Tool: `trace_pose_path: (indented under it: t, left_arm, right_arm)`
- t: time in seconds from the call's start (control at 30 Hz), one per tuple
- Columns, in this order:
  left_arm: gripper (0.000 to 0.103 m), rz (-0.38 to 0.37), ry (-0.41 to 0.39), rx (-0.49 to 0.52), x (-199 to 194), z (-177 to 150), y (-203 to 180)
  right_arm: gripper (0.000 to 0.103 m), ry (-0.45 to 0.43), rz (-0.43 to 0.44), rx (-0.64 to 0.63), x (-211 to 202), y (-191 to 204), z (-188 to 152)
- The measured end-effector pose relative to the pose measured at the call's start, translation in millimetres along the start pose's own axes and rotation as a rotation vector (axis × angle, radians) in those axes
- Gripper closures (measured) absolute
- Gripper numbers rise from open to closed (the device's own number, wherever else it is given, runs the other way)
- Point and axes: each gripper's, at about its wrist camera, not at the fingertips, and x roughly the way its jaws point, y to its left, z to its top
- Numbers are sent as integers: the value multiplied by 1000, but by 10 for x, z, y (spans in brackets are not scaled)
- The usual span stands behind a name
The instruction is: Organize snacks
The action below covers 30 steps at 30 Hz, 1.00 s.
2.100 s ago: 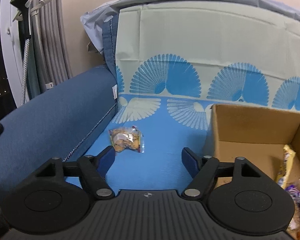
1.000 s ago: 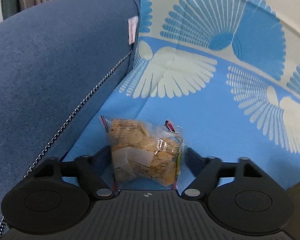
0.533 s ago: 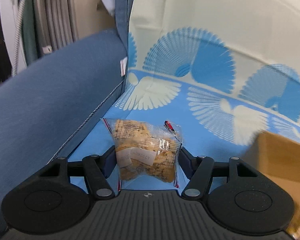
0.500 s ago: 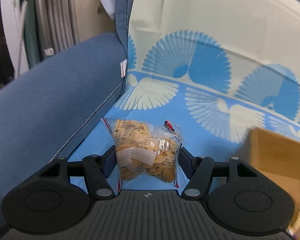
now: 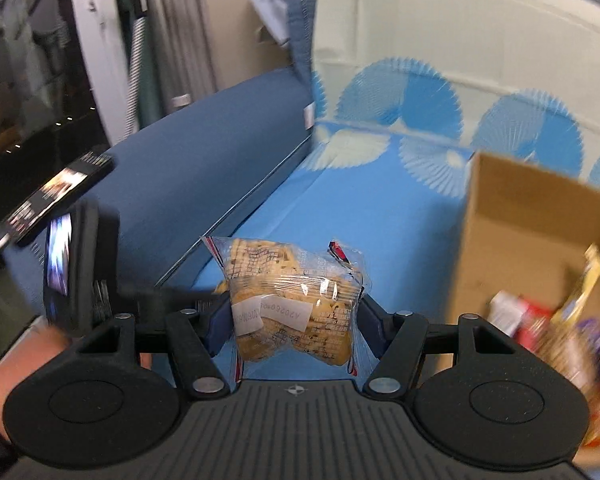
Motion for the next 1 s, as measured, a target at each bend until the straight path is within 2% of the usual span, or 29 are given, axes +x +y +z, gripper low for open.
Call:
trace_pose_path:
  t: [0.13,0.23,0.3,0.5,0.7,1.0]
  left_arm:
    - [64,14,58,10,-129,-107,74]
    - [64,24,125,-2,-108,-180,95]
    - [65,36,148,9,-92,-220,64]
    - [61,87,142,53,-94,-311,-64]
    - [55,103,149,57,-44,-314,-124]
    - [48,106,156,64,1,-324,-131]
  right_arm:
    - [36,46,20,-68,221,209,-287]
    - [36,123,35,-17,395,187,-436]
    - [36,153,8,-34,500,199,-520]
    - [34,264,-44,-28,787,178,-690]
    - [23,273,-44,-7,855,133,-730]
    - [24,271,-40,31,920,91,-756]
